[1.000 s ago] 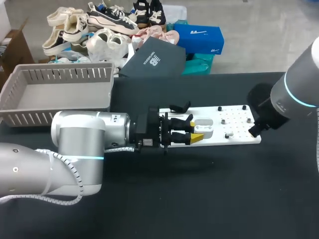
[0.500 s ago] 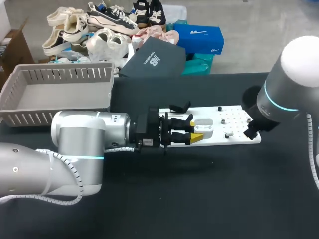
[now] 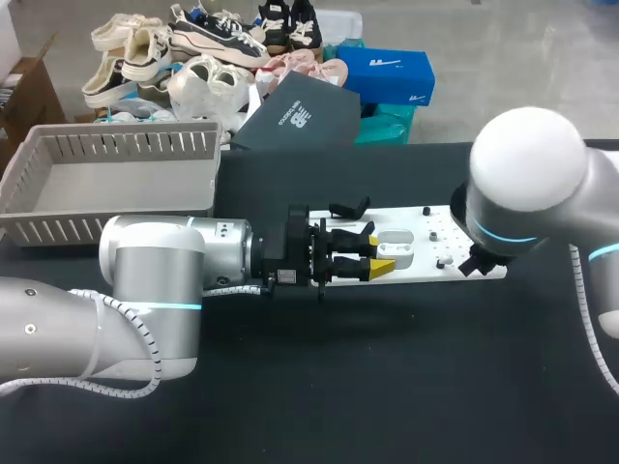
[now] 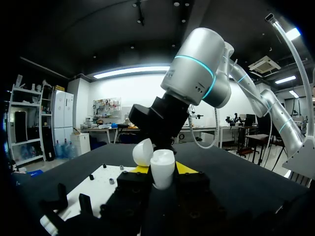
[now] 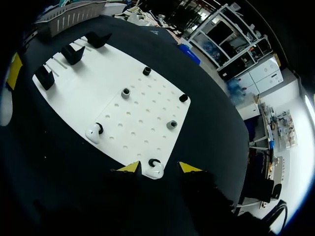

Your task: Pick up each earbud case from the left stands, insert the matching earbuds, close the lid, and place the case in the box.

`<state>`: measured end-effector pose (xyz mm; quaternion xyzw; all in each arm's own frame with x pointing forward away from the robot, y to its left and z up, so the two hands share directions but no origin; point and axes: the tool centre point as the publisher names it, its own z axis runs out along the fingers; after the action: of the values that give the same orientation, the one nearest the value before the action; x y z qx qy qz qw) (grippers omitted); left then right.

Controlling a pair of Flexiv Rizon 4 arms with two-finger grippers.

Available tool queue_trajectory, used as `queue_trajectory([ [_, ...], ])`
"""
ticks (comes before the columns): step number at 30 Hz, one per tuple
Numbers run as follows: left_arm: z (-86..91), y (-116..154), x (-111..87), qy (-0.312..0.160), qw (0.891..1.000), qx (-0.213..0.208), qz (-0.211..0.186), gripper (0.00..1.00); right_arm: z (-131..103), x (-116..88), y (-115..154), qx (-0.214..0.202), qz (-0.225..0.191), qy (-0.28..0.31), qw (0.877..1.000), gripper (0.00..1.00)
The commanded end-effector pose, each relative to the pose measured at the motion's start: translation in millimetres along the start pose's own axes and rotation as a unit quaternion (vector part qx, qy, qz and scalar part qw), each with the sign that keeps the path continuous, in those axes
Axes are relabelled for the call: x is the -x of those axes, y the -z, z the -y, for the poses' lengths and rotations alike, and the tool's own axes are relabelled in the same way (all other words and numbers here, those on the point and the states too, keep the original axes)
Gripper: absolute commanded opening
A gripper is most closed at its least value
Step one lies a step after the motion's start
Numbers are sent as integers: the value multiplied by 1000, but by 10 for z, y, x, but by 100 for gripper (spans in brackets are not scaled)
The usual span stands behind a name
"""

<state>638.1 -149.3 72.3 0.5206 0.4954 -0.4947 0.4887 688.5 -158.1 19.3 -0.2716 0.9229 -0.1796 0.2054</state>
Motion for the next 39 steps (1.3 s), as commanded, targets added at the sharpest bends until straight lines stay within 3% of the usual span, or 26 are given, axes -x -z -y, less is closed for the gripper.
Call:
queue_trajectory([
  [1,18,-2,-1,-1,1000,3,0,0,-28,-2,-35,-104,2,-4,995,41],
  [5,18,-2,-1,-1,1000,3,0,0,-22,-3,-38,-104,1,-6,995,41],
  [8,18,-2,-1,-1,1000,3,0,0,-19,-3,-36,-103,1,-7,995,33],
  [39,18,-2,-1,-1,1000,3,0,0,-7,-21,46,-77,-14,-33,996,34],
])
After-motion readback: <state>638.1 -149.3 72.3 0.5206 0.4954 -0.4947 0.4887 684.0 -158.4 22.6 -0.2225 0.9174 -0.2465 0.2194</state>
